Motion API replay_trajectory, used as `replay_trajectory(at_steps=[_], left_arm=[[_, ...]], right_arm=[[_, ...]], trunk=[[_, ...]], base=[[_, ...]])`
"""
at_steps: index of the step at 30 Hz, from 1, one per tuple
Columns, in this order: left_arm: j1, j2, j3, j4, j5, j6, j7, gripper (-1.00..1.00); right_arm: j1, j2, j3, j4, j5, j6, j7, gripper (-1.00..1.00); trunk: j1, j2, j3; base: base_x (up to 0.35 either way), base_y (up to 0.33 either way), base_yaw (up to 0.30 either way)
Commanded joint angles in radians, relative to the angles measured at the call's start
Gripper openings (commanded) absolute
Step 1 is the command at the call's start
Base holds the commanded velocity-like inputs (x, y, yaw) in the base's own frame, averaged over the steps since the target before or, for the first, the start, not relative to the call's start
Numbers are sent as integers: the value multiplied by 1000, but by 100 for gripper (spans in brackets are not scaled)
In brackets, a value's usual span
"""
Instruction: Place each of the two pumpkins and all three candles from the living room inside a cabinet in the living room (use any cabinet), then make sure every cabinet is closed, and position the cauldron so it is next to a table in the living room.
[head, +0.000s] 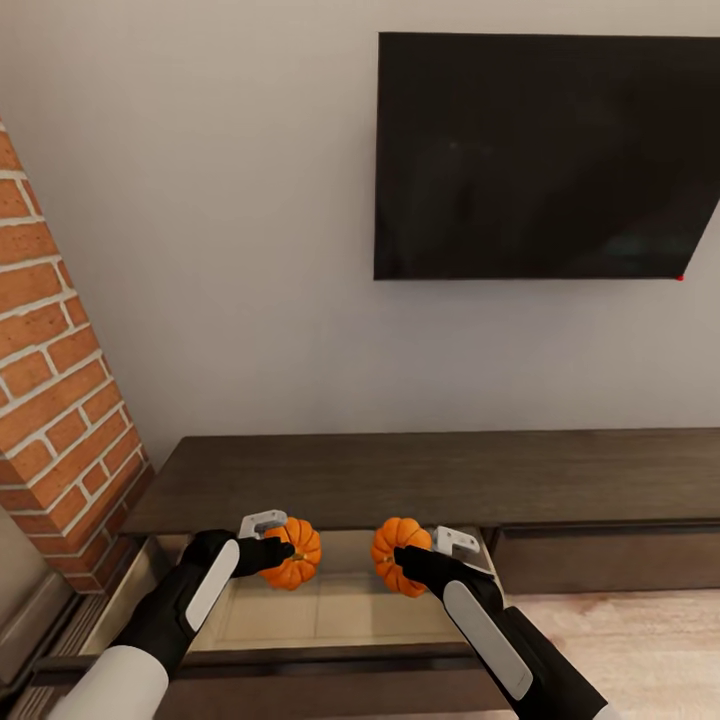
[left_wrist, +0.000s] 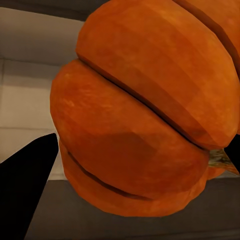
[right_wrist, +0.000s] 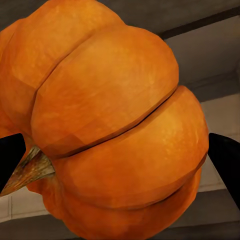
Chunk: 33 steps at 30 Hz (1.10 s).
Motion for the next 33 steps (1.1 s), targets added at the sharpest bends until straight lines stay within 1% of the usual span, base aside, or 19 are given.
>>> replay_trajectory(at_steps=[1, 14, 20, 33], left_arm=[[-1, 0, -4, 0, 9, 2, 12, -100], [-1, -1, -4, 3, 6, -1, 13, -100], [-1, 0, -4, 5, 6, -23, 13, -100], [-1, 1, -5, 5, 6, -25, 12, -100]], right_arm=[[-1, -1, 3, -1, -6, 0, -8, -100], [-1, -1, 4, 2, -4, 4, -8, -100], [-1, 0, 4, 2, -4, 4, -8, -100], [-1, -1, 4, 3, -4, 4, -8, -100]], trunk=[[4, -8, -4], [54, -99, -45], [77, -141, -64], [126, -232, -104]], base=[[0, 0, 0], [0, 0, 0], [0, 0, 0], [0, 0, 0]])
